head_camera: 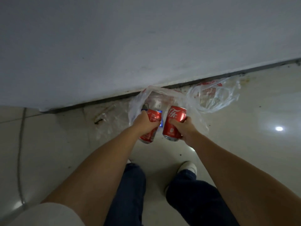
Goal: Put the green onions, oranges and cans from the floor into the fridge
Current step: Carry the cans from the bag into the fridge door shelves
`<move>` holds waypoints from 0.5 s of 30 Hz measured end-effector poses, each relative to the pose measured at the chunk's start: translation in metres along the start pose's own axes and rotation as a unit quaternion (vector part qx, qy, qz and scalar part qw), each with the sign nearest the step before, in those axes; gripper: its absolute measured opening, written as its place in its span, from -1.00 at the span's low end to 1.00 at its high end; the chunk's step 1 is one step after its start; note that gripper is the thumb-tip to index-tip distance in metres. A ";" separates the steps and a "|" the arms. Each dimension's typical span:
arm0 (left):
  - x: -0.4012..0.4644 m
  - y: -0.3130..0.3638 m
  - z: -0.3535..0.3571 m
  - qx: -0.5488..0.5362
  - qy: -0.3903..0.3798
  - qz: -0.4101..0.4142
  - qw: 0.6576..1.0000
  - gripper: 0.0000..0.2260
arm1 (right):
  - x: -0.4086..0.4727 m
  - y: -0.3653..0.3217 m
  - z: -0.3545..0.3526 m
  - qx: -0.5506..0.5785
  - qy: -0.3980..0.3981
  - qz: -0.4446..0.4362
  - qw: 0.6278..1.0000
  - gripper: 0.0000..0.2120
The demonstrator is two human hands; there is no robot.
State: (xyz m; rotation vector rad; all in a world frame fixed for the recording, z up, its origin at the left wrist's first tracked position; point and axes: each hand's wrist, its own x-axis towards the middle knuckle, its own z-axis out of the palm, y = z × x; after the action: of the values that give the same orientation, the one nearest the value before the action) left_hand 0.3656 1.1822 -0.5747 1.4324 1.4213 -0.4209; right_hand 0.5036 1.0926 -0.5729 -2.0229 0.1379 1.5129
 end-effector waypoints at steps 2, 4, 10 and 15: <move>-0.038 -0.001 -0.007 -0.039 -0.004 -0.010 0.999 -0.24 | -0.044 -0.006 -0.007 -0.046 -0.016 0.002 0.999 -0.37; -0.081 0.006 -0.019 -0.077 0.002 -0.015 0.997 -0.31 | -0.086 -0.014 -0.017 -0.080 -0.033 -0.002 0.996 -0.30; -0.197 0.055 -0.058 -0.105 0.033 0.000 0.994 -0.33 | -0.204 -0.046 -0.063 -0.113 -0.043 -0.042 0.992 -0.31; -0.265 0.119 -0.083 -0.068 0.048 0.079 0.993 -0.37 | -0.281 -0.068 -0.118 -0.079 -0.023 -0.087 0.993 -0.34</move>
State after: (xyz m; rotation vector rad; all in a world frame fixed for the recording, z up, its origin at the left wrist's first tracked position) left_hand 0.3743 1.1381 -0.2766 1.4580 1.3734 -0.1537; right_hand 0.5343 1.0128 -0.2721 -2.0617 -0.1786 1.4980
